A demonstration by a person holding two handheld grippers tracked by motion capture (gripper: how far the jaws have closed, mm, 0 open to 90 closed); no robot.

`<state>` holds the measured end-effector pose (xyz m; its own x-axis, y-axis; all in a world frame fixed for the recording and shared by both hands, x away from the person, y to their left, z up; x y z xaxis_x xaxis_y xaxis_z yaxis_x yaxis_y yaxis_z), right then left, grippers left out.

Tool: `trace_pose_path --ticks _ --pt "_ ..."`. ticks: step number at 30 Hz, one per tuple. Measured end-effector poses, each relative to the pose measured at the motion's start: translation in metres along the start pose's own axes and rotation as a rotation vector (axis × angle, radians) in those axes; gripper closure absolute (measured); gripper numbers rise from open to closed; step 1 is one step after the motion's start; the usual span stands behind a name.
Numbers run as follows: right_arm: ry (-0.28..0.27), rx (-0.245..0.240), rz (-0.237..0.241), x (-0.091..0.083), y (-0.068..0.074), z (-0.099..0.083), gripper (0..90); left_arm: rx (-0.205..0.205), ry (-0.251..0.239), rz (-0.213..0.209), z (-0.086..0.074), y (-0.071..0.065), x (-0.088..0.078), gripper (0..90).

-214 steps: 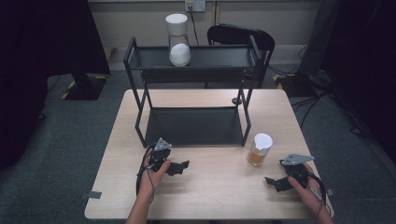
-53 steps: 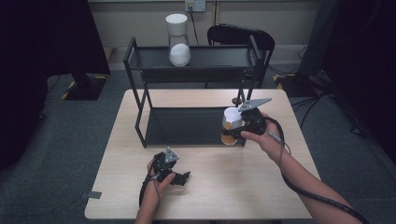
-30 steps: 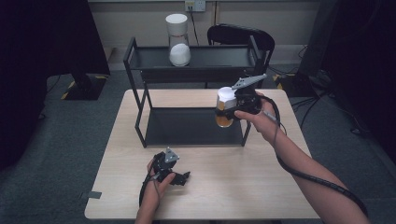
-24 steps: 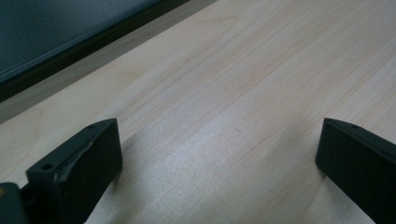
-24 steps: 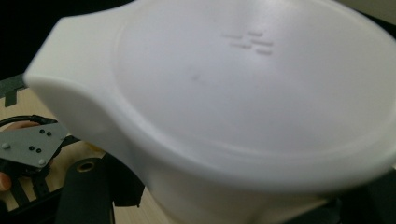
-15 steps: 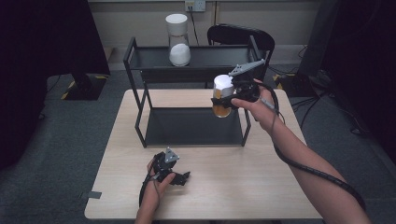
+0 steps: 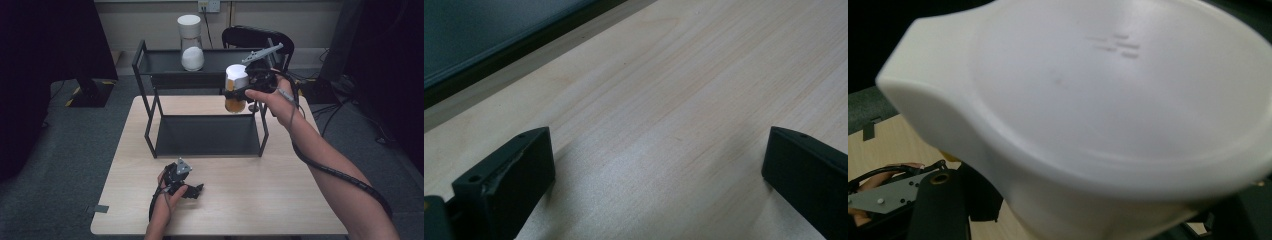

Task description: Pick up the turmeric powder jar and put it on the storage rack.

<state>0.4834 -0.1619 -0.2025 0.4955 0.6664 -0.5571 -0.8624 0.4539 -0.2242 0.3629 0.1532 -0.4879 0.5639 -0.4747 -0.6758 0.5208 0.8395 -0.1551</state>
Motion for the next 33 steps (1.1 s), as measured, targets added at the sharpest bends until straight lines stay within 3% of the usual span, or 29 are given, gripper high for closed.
trace_pose_path --ticks 19,33 --pt "0.024 -0.034 0.001 -0.007 -0.001 0.051 30.5 0.002 0.002 0.001 0.000 0.000 0.000 0.0" --pt "0.019 -0.016 -0.022 -0.013 -0.014 0.080 30.5 0.002 0.002 0.001 0.000 0.000 0.000 0.0"
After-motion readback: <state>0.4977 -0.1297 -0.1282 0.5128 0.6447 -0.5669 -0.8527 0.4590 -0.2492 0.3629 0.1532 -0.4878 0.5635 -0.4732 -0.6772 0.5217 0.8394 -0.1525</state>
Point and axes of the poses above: each handheld gripper's, and its own axes: x roughly forward along the jaws, z roughly out of its top, y roughly to its left, the point moved 10 cm from there along x, roughly forward along the jaws, and after that the axes turned 13 degrees about -x, right-handed, at the moved point
